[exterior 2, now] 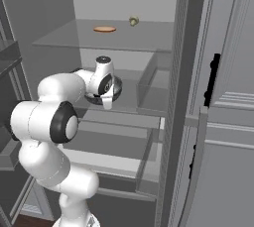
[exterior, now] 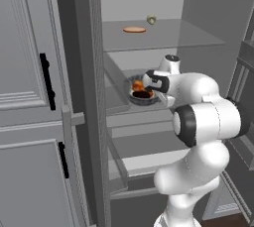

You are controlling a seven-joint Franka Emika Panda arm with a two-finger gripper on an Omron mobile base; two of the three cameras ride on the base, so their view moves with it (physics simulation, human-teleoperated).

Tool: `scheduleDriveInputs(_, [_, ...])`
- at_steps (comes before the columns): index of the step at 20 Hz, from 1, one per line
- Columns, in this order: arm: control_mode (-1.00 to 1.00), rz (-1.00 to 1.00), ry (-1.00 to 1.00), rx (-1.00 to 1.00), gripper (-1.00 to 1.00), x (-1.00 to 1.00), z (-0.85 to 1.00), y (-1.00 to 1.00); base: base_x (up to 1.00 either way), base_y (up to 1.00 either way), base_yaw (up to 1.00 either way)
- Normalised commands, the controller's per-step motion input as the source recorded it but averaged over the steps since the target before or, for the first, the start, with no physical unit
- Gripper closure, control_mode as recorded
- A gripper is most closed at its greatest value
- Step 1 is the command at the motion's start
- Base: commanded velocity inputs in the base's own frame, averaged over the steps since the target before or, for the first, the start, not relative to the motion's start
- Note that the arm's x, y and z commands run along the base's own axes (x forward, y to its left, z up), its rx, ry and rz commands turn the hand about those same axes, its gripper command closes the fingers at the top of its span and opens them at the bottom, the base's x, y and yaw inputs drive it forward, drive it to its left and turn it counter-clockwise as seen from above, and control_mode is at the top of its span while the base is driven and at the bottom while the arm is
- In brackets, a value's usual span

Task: Pick the chicken drumstick and avocado from their plates and place them in the bowl. Then put the bowl in the fridge.

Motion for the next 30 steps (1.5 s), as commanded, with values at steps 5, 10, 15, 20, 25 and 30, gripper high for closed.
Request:
scheduleDriveInputs(5, [-1.0, 0.0, 0.0, 0.0, 1.0, 0.27, -0.11, 0.03, 0.0, 0.0, 0.0])
scheduleDriveInputs(10, [-1.0, 0.0, 0.0, -0.02, -1.0, 0.15, -0.02, 0.14, 0.0, 0.0, 0.0])
scheduleDriveInputs(15, [-1.0, 0.0, -0.01, 0.0, -1.0, -0.01, 0.0, 0.05, 0.0, 0.0, 0.0])
scheduleDriveInputs(20, [-1.0, 0.0, -0.13, 0.0, -1.0, -0.34, 0.0, 0.13, 0.0, 0.0, 0.0])
scheduleDriveInputs(25, [-1.0, 0.0, -0.25, 0.0, -1.0, -0.53, 0.0, 0.01, 0.0, 0.0, 0.0])
scheduleDriveInputs(30, [-1.0, 0.0, -0.32, 0.0, -1.0, -0.52, 0.01, 0.0, 0.0, 0.0, 0.0])
